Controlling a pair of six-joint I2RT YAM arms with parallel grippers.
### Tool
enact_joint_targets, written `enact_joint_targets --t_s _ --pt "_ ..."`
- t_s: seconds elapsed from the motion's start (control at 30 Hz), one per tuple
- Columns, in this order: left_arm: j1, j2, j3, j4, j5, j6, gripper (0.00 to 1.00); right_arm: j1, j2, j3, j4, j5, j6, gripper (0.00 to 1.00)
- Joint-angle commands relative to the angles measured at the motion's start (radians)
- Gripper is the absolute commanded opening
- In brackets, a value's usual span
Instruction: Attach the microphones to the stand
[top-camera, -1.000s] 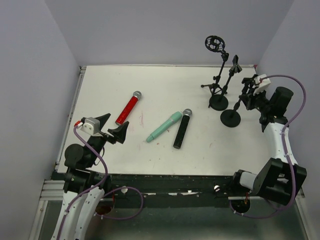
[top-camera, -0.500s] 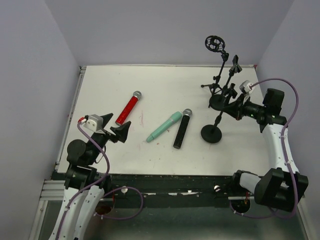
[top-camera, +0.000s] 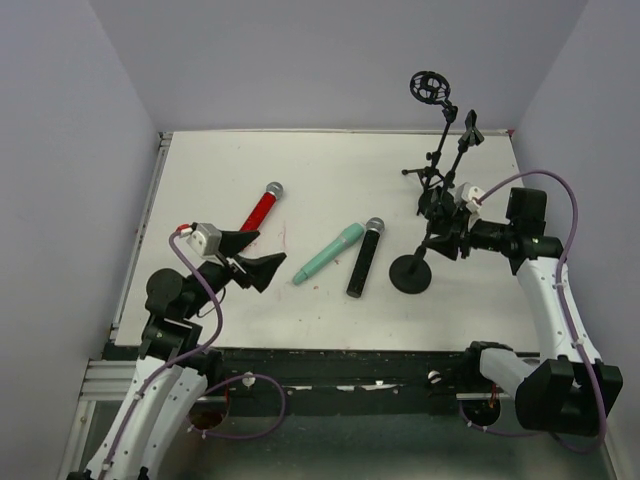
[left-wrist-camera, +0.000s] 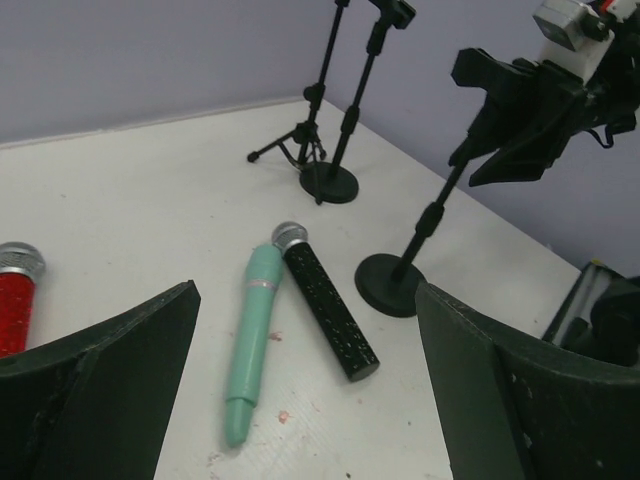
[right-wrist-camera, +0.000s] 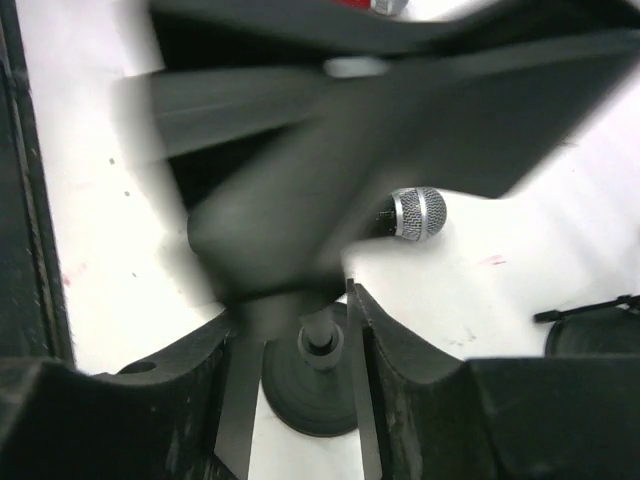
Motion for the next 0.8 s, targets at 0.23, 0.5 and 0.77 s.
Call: enact_joint_targets --t_s 0.23,0.5,0.77 --pt "-0.315 0.156 -0.040 0.213 -0.103 -0.019 0.95 0.005 -0.018 0.036 -0.152 0.090 -0.096 0.75" --pt "-0.585 0.494 0.037 0.404 -0.276 0.110 0.95 -0.028 -0.032 0.048 -0.152 0.191 -0.070 0.77" --pt "-0.656 0.892 0.207 0.605 -0.180 0.197 0.90 -0.099 -0.029 0.042 -0.063 0.300 0.033 0.77"
